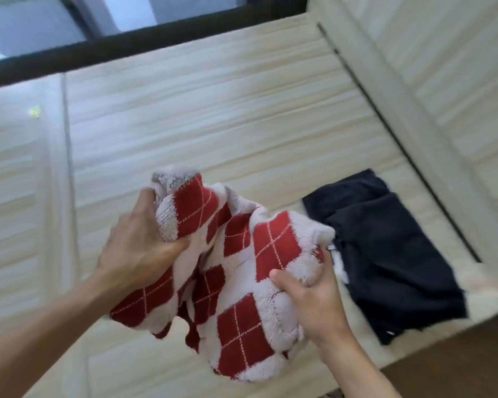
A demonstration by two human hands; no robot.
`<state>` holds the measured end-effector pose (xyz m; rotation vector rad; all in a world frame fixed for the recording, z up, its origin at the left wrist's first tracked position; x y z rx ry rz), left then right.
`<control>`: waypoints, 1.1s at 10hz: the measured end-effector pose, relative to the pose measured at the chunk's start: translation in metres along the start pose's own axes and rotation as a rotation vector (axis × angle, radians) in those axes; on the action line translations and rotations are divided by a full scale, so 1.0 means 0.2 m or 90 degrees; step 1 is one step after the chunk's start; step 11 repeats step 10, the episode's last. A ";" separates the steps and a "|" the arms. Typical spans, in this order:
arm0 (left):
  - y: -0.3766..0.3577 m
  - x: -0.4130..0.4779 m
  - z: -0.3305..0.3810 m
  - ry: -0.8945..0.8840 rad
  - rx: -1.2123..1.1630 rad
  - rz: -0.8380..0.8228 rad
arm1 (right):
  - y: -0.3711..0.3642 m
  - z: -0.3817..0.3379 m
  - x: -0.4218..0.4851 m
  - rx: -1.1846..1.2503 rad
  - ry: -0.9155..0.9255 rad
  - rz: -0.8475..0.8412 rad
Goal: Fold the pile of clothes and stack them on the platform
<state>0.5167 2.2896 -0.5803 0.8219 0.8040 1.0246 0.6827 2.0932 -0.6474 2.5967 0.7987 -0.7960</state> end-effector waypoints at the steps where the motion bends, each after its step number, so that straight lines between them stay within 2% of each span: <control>1: -0.06 0.14 0.65 -0.113 -0.003 -0.037 | 0.55 -0.18 0.01 0.113 -0.008 0.139; 2: -0.16 0.23 1.03 -0.171 0.002 -0.089 | 0.88 -0.22 0.02 0.220 -0.029 0.253; 3: -0.39 0.39 1.49 -0.252 0.054 -0.162 | 1.25 -0.20 0.04 0.320 -0.070 0.427; 4: -0.59 0.50 1.68 -0.280 0.133 -0.195 | 1.43 -0.10 0.13 0.319 -0.112 0.468; 5: -1.00 0.60 1.75 -0.261 0.253 -0.189 | 1.61 0.21 0.31 0.197 -0.198 0.456; 6: -1.28 0.55 1.68 -0.360 0.391 -0.079 | 1.65 0.38 0.45 0.000 -0.237 0.506; 7: -1.64 0.30 1.59 -0.495 0.321 -0.139 | 1.57 0.43 0.54 -0.276 0.013 0.442; 8: -1.78 0.12 1.52 -0.503 0.327 -0.219 | 1.44 0.38 0.59 -0.408 0.184 0.349; 9: -1.87 0.00 1.34 -0.448 0.338 -0.260 | 1.32 0.44 0.72 -0.592 0.287 0.296; 10: -1.87 0.01 1.27 -0.435 0.380 -0.309 | 1.31 0.54 0.80 -0.695 0.276 0.251; 11: -1.87 0.01 1.27 -0.435 0.380 -0.309 | 1.31 0.54 0.80 -0.695 0.276 0.251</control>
Point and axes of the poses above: each hand's wrist, its own x-axis towards the middle knuckle, its own y-axis out of the back of the hand, z = x × y, the point moved 2 cm from there along x, towards the middle knuckle, and after that the axes turned 11 degrees about z, right-handed, at the moved point
